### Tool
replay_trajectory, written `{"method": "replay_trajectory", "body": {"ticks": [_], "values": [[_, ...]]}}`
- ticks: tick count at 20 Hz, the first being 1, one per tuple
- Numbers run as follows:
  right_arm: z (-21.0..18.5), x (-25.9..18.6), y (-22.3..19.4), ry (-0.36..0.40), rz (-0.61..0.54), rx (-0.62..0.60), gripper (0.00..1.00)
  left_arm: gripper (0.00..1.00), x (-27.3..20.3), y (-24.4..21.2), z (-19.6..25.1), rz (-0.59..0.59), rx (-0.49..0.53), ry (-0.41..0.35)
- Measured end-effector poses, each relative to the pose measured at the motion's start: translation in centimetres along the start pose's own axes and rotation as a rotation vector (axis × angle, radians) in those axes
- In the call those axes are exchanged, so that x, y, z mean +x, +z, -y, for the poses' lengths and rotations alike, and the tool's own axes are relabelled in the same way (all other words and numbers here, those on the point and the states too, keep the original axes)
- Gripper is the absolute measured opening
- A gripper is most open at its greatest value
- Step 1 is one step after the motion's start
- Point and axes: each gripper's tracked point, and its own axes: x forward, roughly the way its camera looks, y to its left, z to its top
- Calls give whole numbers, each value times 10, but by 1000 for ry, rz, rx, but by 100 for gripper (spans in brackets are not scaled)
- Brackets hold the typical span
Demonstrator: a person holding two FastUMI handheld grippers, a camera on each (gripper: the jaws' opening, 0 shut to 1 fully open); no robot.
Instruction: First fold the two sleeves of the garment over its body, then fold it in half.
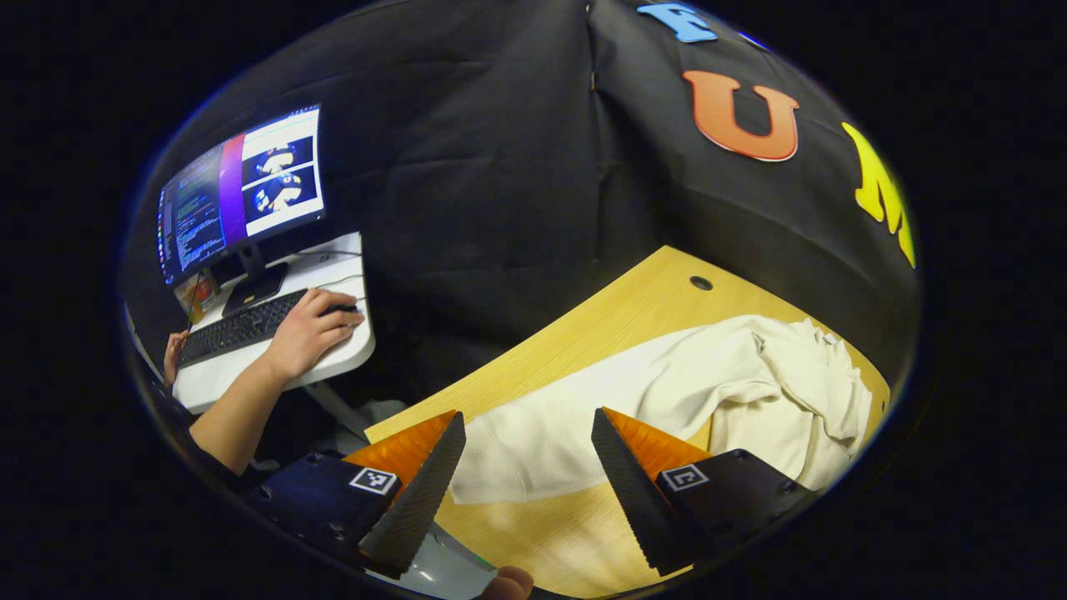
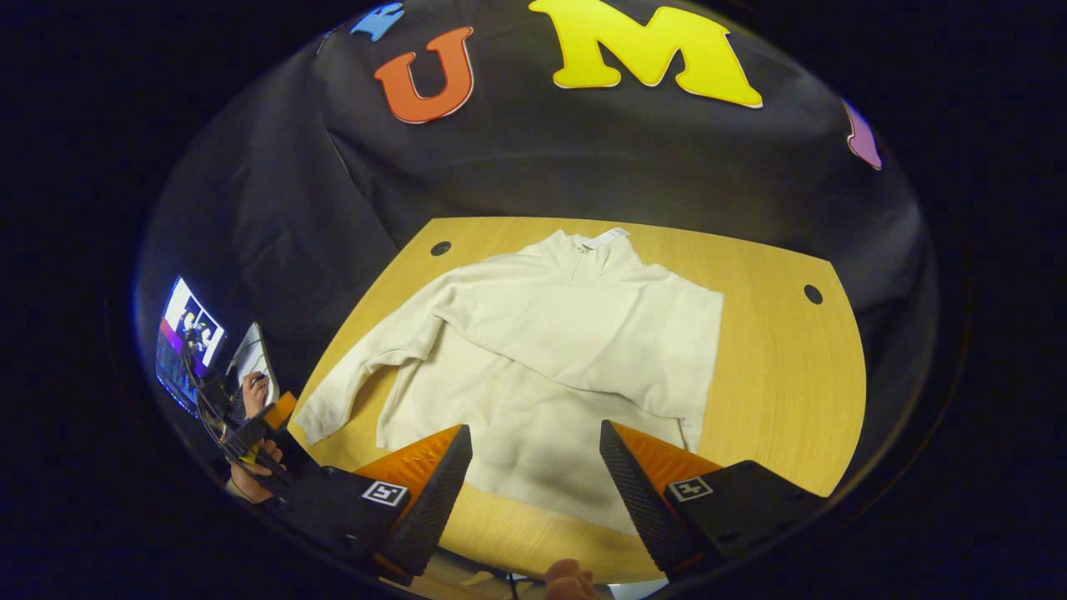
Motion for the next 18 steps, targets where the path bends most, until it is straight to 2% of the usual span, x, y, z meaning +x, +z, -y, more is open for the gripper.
{"method": "replay_trajectory", "body": {"ticks": [4,5,7,8,9,10,11,12,14,18], "values": [[-7,-1,-13,11,-19,-20,93,99,10,-36,-15,-172,-102,61],[-6,1,-16,2,-24,-20,96,99,11,-41,-19,-198,-113,78],[-5,3,-26,-3,-47,-15,93,98,15,-46,-25,-239,-142,108],[-5,5,-28,-10,-54,-12,96,98,18,-48,-29,-253,-154,122],[-4,6,-30,-16,-60,-6,93,98,22,-50,-31,-272,-161,130],[-4,7,-32,-20,-68,4,96,100,26,-52,-33,-293,-160,137],[-5,8,-34,-22,-75,14,93,99,30,-54,-34,-313,-160,137],[-7,10,-37,-26,-83,18,96,98,35,-57,-32,-337,-164,130],[-8,11,-40,-34,-94,12,97,98,40,-62,-28,-393,-199,114],[-8,11,-43,-56,-100,10,93,97,48,-69,-29,-458,-229,113]]}}
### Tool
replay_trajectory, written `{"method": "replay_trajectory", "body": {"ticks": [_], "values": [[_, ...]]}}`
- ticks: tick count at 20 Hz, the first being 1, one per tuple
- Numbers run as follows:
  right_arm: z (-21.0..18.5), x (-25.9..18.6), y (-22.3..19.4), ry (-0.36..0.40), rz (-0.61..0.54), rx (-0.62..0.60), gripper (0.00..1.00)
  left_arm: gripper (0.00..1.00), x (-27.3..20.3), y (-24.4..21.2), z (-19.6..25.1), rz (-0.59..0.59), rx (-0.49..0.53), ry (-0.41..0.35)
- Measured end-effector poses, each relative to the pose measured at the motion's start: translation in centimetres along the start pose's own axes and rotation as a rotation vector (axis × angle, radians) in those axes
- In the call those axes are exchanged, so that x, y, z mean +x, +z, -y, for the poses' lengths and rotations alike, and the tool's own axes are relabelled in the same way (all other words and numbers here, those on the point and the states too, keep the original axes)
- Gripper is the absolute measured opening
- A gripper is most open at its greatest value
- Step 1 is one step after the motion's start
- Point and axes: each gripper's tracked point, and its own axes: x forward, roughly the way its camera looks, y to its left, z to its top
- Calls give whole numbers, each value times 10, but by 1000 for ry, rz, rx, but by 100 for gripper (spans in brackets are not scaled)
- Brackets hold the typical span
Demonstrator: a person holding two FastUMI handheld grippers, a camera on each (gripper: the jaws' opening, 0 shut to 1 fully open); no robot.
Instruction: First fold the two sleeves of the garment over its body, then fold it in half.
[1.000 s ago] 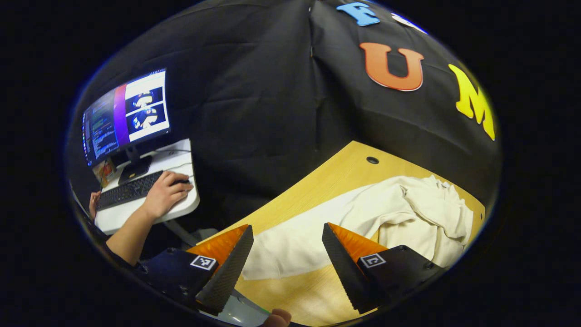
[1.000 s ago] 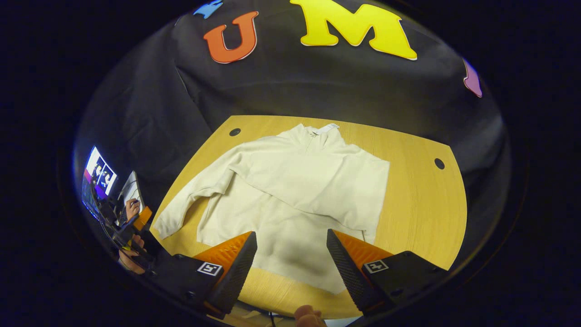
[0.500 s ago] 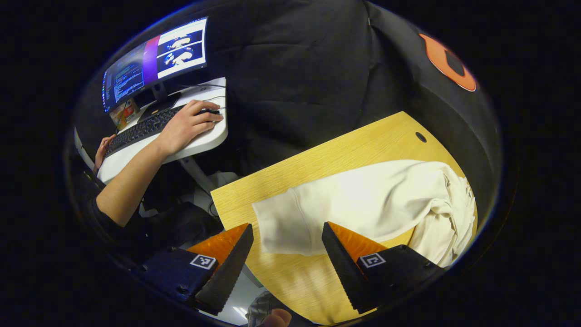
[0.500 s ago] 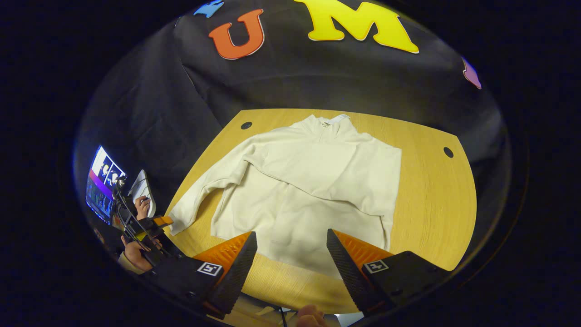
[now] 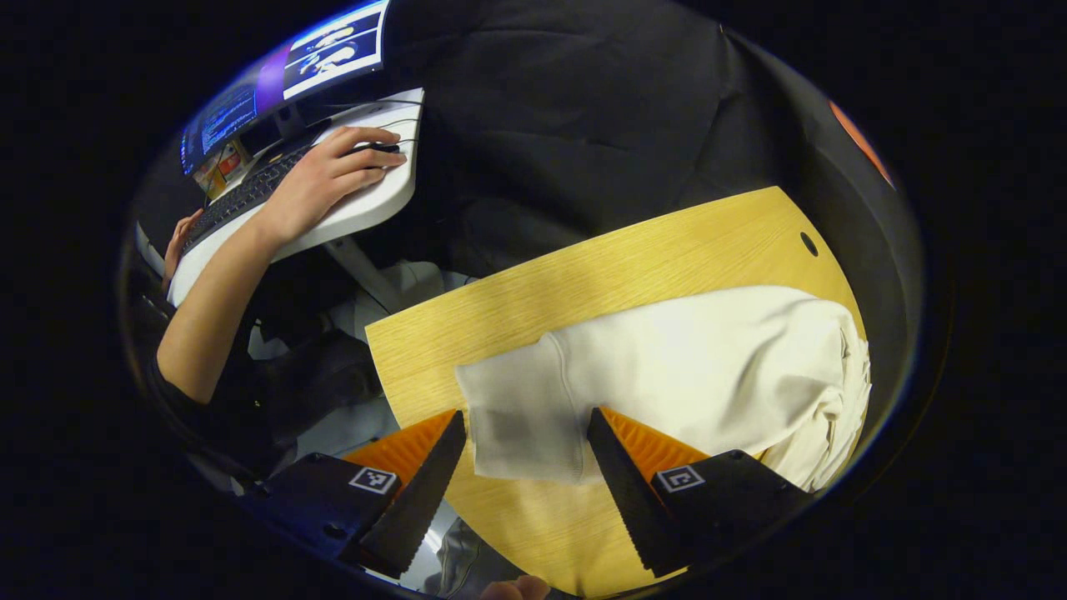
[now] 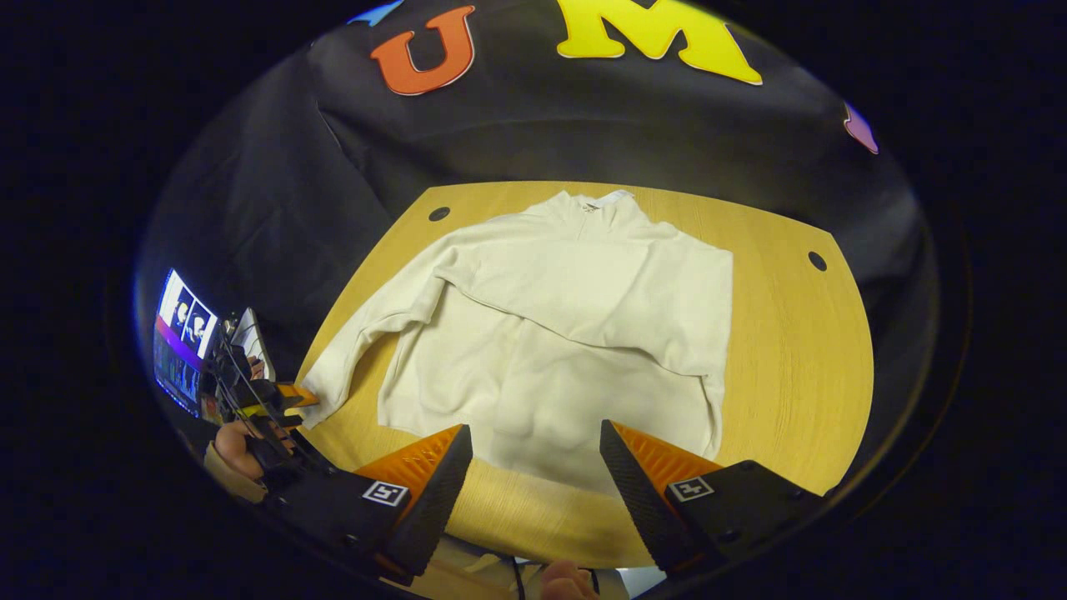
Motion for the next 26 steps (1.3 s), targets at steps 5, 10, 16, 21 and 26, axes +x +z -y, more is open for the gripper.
{"method": "replay_trajectory", "body": {"ticks": [5,10,16,21,26], "values": [[5,-4,-6,-17,-4,33,96,99,3,1,2,-44,35,27],[12,-6,-13,-21,2,70,96,90,6,1,2,-164,43,14],[34,-26,-23,-47,70,133,93,79,8,4,10,-259,13,13],[58,-42,-44,-54,118,191,96,40,11,8,23,-243,82,-32],[88,-49,-61,-60,148,263,96,15,9,9,29,-228,136,-49]]}}
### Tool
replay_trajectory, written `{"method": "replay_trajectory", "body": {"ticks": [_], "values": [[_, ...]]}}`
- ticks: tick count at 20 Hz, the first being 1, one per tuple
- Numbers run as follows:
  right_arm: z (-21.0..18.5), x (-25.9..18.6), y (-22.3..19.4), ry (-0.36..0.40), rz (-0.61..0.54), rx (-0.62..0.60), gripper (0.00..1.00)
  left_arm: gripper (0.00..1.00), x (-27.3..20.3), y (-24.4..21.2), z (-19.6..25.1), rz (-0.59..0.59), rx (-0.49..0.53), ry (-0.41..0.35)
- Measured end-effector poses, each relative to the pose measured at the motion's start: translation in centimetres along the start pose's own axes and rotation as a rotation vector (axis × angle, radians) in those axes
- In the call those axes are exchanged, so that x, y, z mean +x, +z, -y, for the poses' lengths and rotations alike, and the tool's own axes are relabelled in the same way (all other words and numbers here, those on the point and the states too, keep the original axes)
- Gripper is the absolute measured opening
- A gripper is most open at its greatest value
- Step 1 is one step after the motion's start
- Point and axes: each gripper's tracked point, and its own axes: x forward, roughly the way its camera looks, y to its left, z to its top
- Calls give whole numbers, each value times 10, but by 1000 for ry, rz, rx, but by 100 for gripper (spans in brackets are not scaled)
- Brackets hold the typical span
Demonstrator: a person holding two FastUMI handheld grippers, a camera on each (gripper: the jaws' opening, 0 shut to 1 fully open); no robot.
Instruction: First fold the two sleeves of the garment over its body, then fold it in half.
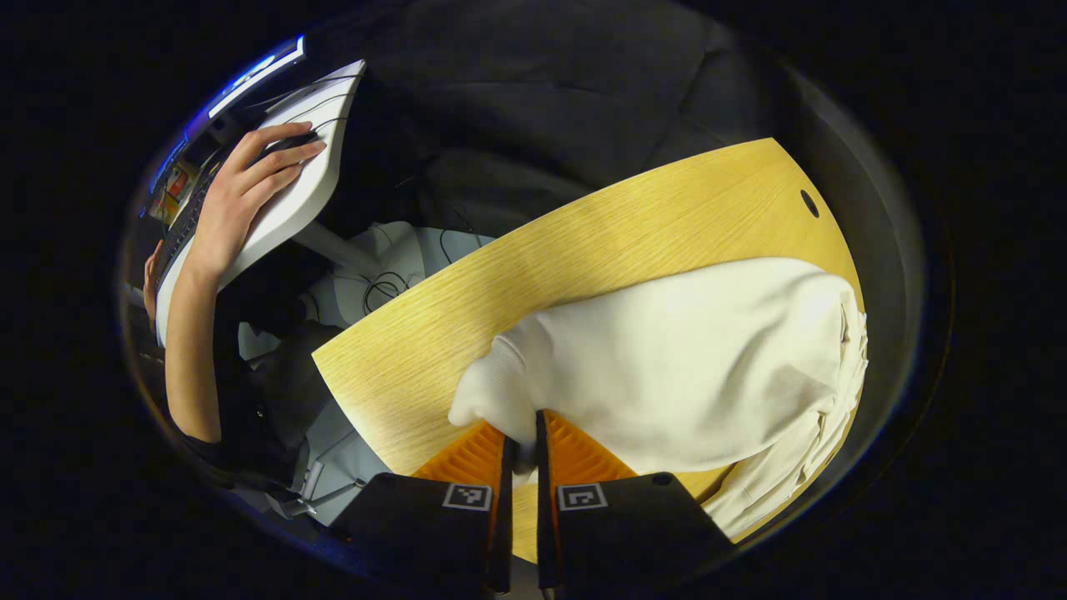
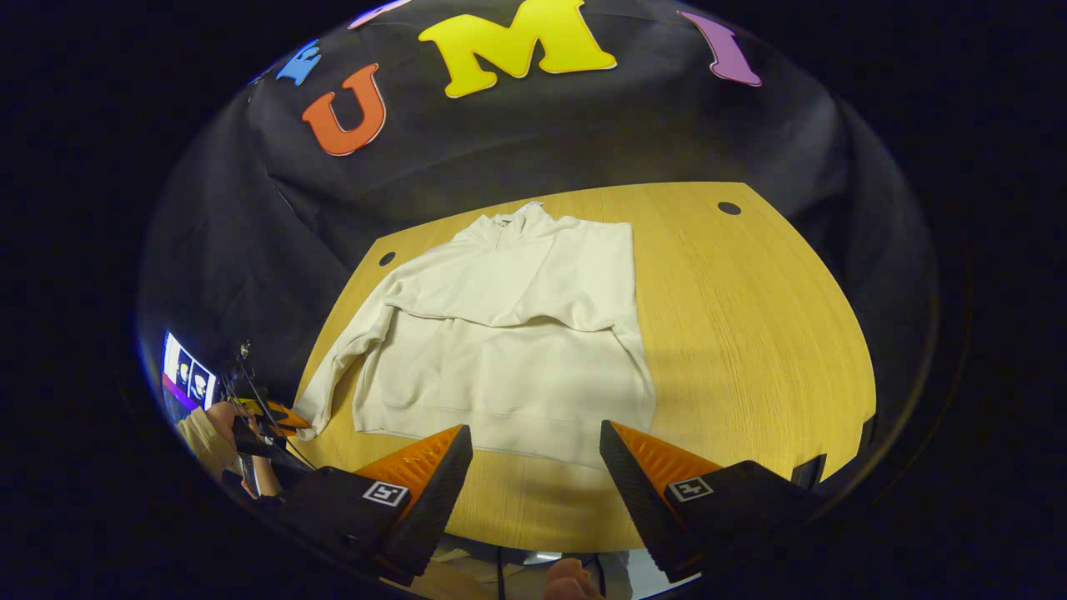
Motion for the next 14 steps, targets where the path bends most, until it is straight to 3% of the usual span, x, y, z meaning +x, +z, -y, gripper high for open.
{"method": "replay_trajectory", "body": {"ticks": [2,8,9,10,11,14], "values": [[13,-2,-4,-7,0,15,96,9,-7,-4,6,-3,25,2],[28,-1,-16,-1,-26,13,96,7,-51,-5,52,62,220,-32],[29,0,-16,3,-30,12,96,7,-60,-3,64,80,263,-39],[28,0,-16,8,-32,10,96,15,-70,0,75,100,295,-46],[27,1,-15,13,-35,8,96,8,-81,4,93,126,336,-62],[25,6,-9,23,-35,6,93,8,-112,13,152,184,432,-131]]}}
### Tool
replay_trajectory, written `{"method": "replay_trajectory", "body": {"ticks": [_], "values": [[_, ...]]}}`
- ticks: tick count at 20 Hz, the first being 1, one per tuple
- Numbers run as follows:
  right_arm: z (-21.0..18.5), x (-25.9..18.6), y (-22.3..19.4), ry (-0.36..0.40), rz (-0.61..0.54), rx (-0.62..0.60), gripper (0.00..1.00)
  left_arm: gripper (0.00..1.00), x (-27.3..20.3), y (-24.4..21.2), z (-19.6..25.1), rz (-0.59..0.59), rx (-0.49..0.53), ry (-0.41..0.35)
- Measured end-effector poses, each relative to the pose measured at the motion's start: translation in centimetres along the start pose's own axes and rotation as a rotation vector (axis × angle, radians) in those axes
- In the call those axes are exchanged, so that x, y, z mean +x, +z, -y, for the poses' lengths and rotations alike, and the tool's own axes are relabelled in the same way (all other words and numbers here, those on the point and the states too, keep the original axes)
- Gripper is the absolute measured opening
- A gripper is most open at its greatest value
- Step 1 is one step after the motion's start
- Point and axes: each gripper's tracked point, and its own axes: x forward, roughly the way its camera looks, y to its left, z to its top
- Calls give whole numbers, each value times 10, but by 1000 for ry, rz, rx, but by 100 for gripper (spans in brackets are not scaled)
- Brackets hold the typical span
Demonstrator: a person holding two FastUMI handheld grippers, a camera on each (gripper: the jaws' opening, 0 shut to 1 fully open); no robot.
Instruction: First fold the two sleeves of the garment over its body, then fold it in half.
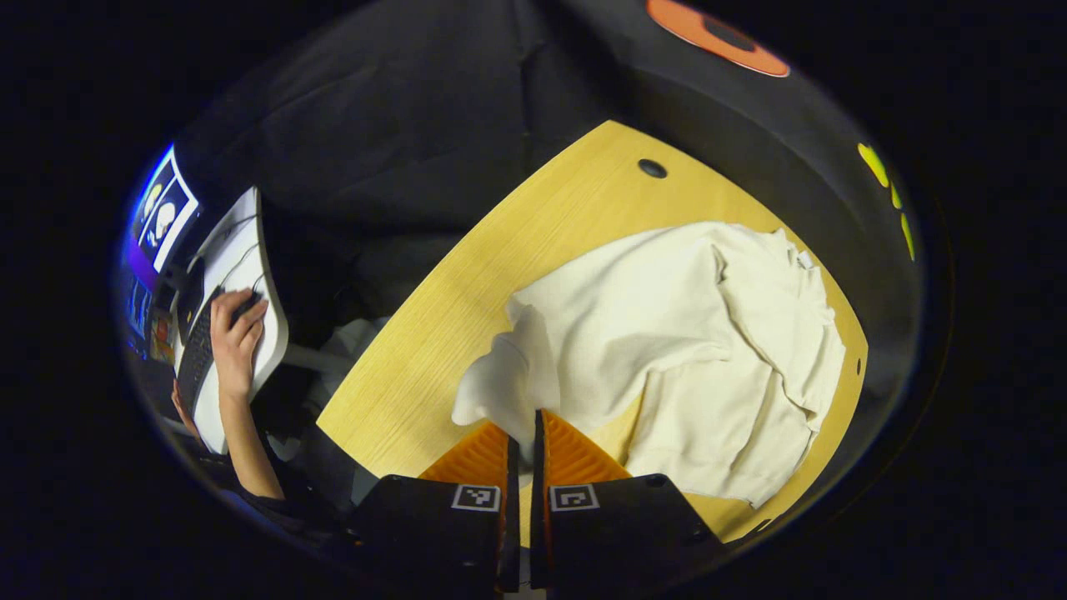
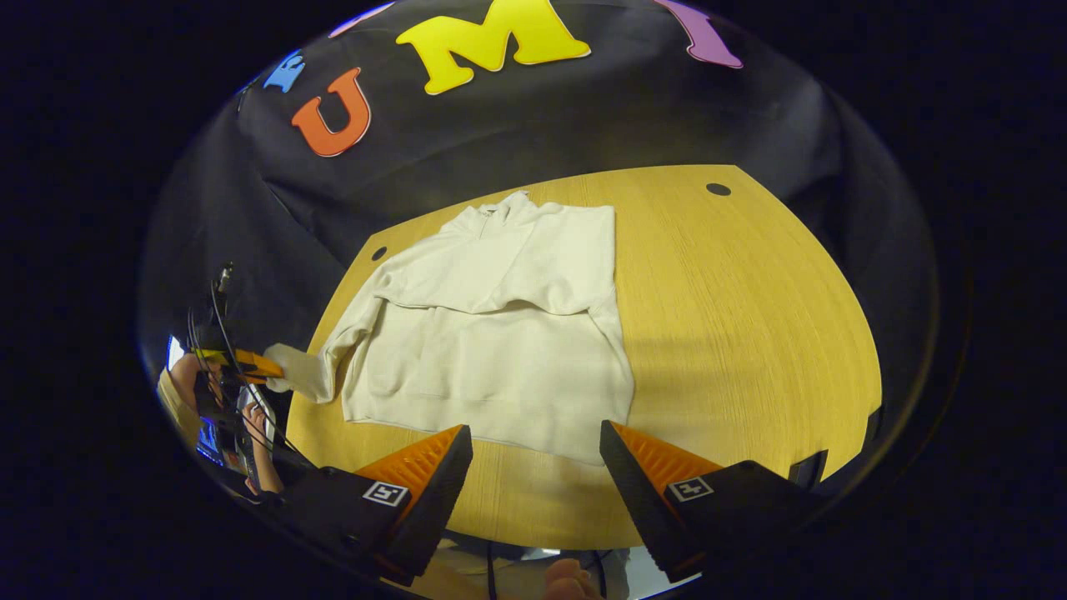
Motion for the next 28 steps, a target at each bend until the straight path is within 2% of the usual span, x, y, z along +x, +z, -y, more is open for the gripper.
{"method": "replay_trajectory", "body": {"ticks": [2,3,4,6,7,11,12,13,16,18,19,20,21,22,23,24,25,28], "values": [[0,3,6,5,1,12,96,8,-18,25,44,42,61,-52],[0,5,9,6,1,16,92,8,-27,37,64,63,95,-70],[0,5,12,6,5,17,96,7,-33,49,87,80,119,-88],[1,7,22,4,15,24,96,8,-43,67,130,99,136,-142],[3,8,28,-1,22,32,92,7,-49,76,153,109,149,-162],[11,6,46,-24,49,80,93,7,-58,110,253,133,204,-255],[15,6,49,-36,55,85,96,8,-60,114,277,133,228,-270],[19,4,52,-49,59,89,93,7,-60,117,300,132,255,-283],[31,-3,55,-83,74,112,92,8,-63,114,370,103,310,-340],[37,-8,54,-103,85,133,96,7,-63,109,414,81,353,-369],[41,-9,53,-116,90,146,93,7,-63,106,435,67,371,-385],[43,-10,52,-123,91,161,96,7,-63,102,457,53,385,-402],[44,-11,49,-132,89,169,92,8,-64,97,480,37,402,-417],[47,-11,48,-145,89,171,93,8,-65,93,502,27,423,-426],[50,-12,46,-156,89,171,92,15,-65,88,526,13,438,-442],[52,-14,43,-165,89,170,93,8,-67,80,550,-7,454,-457],[55,-14,40,-173,89,172,96,7,-67,74,574,-21,475,-468],[65,-15,27,-180,78,220,93,8,-65,54,643,-57,539,-474]]}}
